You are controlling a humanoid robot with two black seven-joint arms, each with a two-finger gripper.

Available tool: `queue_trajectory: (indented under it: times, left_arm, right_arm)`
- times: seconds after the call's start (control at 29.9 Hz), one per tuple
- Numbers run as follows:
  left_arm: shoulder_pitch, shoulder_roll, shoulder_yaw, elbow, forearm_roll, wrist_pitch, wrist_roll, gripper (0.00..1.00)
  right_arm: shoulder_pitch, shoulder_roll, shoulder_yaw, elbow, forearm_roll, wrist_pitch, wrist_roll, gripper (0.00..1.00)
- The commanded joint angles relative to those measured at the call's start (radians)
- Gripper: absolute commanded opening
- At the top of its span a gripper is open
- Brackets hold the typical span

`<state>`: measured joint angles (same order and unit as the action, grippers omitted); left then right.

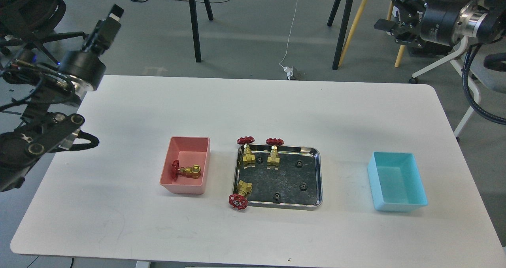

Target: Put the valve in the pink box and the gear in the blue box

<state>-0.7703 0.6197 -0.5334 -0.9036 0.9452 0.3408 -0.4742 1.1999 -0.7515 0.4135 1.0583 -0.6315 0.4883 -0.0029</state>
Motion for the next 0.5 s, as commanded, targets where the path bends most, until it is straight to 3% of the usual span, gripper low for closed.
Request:
queue_trajectory:
  times: [0.0, 0.13, 0.2, 0.47]
  left_arm:
    - [-0.104, 0.1, -0.017, 0.002, -0.247, -0.306, 0.006, 0.94]
    - [-0.176, 0.196, -0.028, 0.002, -0.428, -0.638, 0.02, 0.95]
    - [-0.179, 0.23, -0.039, 0.002, -0.471, -0.725, 0.023, 0.96]
    - [-0.179, 0.293, -0.125, 0.011, -0.476, -0.715, 0.02, 0.99]
  right_arm:
    - [0.016, 0.067, -0.05, 0.038, -0.17, 0.0, 0.011, 1.0]
    - [0.082, 0.084, -0.249, 0.129, -0.324, 0.0, 0.059, 1.0]
    - [0.112, 0.095, -0.359, 0.193, -0.407, 0.0, 0.084, 0.99]
    - [0.155, 0.176, -0.642, 0.273, -0.684, 0.0, 0.148, 1.0]
